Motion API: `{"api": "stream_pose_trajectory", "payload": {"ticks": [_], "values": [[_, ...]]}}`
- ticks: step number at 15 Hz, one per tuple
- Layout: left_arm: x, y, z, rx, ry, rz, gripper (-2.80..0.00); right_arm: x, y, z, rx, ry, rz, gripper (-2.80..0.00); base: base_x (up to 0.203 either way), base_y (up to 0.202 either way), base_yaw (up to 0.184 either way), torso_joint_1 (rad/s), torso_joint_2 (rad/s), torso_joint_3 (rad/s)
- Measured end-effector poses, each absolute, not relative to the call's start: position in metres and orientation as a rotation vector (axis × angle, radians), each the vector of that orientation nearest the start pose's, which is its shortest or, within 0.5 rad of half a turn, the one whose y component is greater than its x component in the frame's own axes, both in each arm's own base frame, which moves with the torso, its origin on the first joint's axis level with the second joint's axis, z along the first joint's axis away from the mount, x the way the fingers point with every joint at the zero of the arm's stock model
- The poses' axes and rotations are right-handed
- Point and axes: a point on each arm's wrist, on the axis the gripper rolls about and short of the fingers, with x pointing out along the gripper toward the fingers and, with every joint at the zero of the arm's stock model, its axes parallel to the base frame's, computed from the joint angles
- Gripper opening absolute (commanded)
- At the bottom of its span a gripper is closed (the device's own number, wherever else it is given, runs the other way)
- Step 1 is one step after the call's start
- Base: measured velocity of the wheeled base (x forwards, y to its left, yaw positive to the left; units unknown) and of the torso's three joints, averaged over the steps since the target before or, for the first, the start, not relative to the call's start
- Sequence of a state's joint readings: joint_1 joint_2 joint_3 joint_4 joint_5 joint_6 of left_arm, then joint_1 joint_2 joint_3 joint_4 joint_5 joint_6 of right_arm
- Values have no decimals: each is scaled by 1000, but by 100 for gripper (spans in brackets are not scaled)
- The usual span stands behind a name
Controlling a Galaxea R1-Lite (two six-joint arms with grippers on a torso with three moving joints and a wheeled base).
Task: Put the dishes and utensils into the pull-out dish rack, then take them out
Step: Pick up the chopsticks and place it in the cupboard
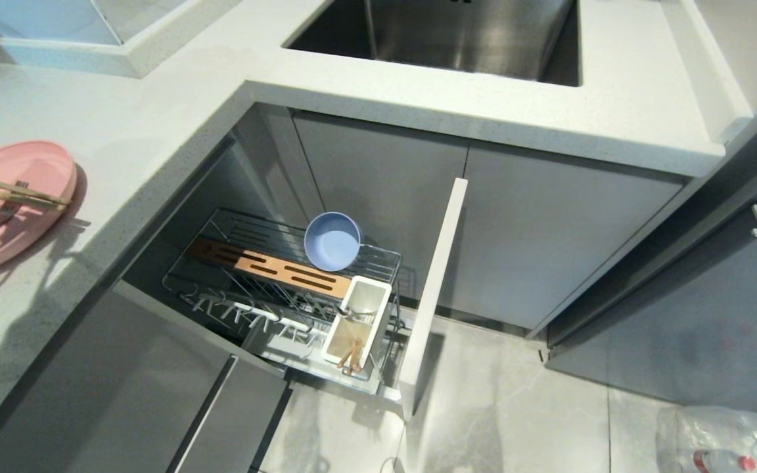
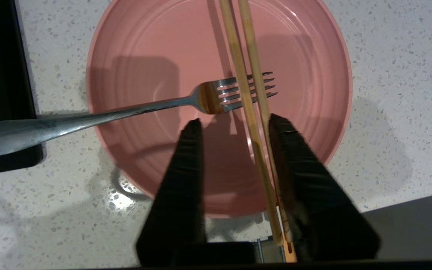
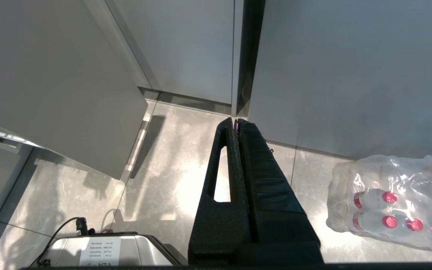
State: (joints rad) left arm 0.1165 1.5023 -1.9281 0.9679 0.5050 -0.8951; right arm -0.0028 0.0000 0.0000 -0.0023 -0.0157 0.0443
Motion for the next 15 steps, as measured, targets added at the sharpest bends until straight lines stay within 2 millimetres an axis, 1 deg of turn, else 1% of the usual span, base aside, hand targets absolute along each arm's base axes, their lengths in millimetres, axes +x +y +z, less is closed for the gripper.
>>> {"api": "stream_pose_trajectory", "payload": {"ticks": [2,5,10,15], "values": [[189,40,389,-769,238,785,0,-23,0,76,44,-3,-19,-280,0,0,0,0,0,0],[196,47,387,-812,255,737,0,-23,0,76,44,-3,-19,-280,0,0,0,0,0,0],[218,57,377,-829,278,736,0,-23,0,76,44,-3,-18,-280,0,0,0,0,0,0],[239,61,366,-849,316,724,0,-23,0,76,44,-3,-19,-280,0,0,0,0,0,0]]}}
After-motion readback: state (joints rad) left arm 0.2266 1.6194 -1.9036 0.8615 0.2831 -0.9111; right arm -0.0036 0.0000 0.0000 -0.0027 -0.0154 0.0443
